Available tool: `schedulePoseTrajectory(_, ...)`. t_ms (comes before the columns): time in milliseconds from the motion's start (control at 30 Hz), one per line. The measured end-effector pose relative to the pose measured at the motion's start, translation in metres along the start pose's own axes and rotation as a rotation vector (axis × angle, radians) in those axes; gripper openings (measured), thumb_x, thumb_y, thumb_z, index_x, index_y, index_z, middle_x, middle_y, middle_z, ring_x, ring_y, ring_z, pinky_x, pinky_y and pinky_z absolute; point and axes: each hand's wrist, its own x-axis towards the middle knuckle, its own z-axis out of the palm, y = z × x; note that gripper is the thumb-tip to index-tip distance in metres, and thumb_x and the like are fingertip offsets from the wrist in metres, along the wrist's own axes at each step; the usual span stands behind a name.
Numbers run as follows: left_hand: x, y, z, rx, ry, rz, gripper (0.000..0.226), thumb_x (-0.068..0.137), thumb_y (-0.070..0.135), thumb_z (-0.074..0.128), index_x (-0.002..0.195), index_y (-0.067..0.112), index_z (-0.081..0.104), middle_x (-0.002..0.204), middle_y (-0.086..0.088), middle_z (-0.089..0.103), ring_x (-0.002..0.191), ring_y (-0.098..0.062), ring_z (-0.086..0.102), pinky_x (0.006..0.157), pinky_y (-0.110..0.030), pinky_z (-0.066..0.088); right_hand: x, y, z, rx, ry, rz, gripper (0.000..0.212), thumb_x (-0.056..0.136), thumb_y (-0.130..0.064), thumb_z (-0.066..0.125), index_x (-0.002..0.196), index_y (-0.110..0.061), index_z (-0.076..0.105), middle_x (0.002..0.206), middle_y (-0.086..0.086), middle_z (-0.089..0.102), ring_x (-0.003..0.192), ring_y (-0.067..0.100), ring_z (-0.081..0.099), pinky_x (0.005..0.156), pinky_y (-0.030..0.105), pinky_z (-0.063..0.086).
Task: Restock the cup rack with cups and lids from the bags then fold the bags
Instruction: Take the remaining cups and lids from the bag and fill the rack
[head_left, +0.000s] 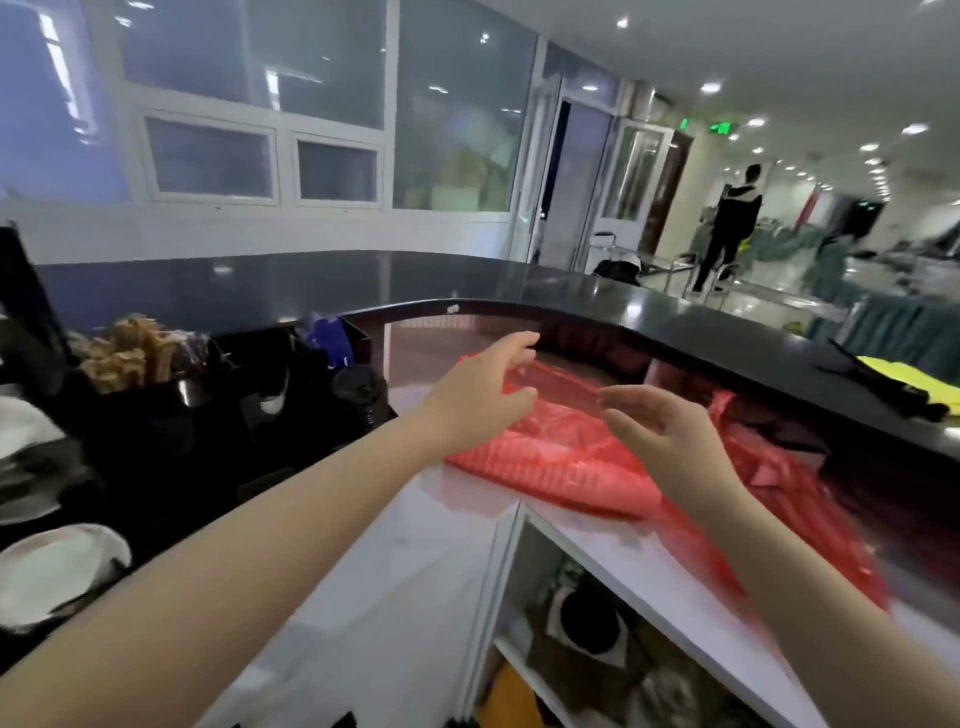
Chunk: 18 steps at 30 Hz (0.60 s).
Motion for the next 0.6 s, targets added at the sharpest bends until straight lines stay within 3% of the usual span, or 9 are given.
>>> schedulePoseTrajectory(200, 0.093, -0.055, 0.072, -0.077, -0.008, -0.099, 0.052, 0.087, 0.005, 0.052, 0.138, 0.015, 0.045, 0.136, -0.006, 0.054, 0.126, -0.016, 0.05, 0.105, -0.03, 0.039, 0.048, 0.079, -0.014, -0.175, 0.059, 0.079, 0.016, 0.086, -0.013, 0.068, 0.097, -0.024, 0.072, 0.089, -0.015, 0.071, 0.085, -0.001, 0.066, 0.079, 0.022, 0.05)
schedulePoseTrajectory(333, 0.142, -0.097, 0.122, -0.127, 0.069, -0.263, 0.049, 0.082, -0.005, 0.044, 0.127, 0.012, 0.057, 0.121, -0.007, 0.064, 0.115, -0.02, 0.059, 0.096, -0.027, 0.044, 0.093, 0.121, -0.019, -0.296, 0.059, 0.073, 0.019, 0.085, -0.012, 0.067, 0.095, -0.029, 0.071, 0.088, -0.022, 0.068, 0.084, -0.01, 0.062, 0.074, 0.008, 0.044)
schedulePoseTrajectory(433, 0.166, -0.118, 0.161, -0.036, 0.07, -0.265, 0.043, 0.085, 0.0, 0.045, 0.122, 0.016, 0.061, 0.116, -0.004, 0.068, 0.11, -0.021, 0.061, 0.089, -0.026, 0.043, 0.116, 0.157, -0.02, -0.372, 0.059, 0.076, 0.019, 0.088, -0.012, 0.065, 0.098, -0.026, 0.072, 0.089, -0.018, 0.069, 0.082, -0.008, 0.061, 0.071, -0.001, 0.038)
schedulePoseTrajectory(600, 0.195, -0.136, 0.189, 0.263, -0.013, -0.186, 0.038, 0.092, 0.012, 0.043, 0.12, 0.028, 0.063, 0.117, -0.007, 0.068, 0.108, -0.033, 0.061, 0.088, -0.04, 0.049, 0.136, 0.215, -0.016, -0.427, -0.038, 0.156, 0.021, 0.086, -0.009, 0.063, 0.101, -0.022, 0.071, 0.096, -0.012, 0.069, 0.09, 0.002, 0.062, 0.075, -0.001, 0.034)
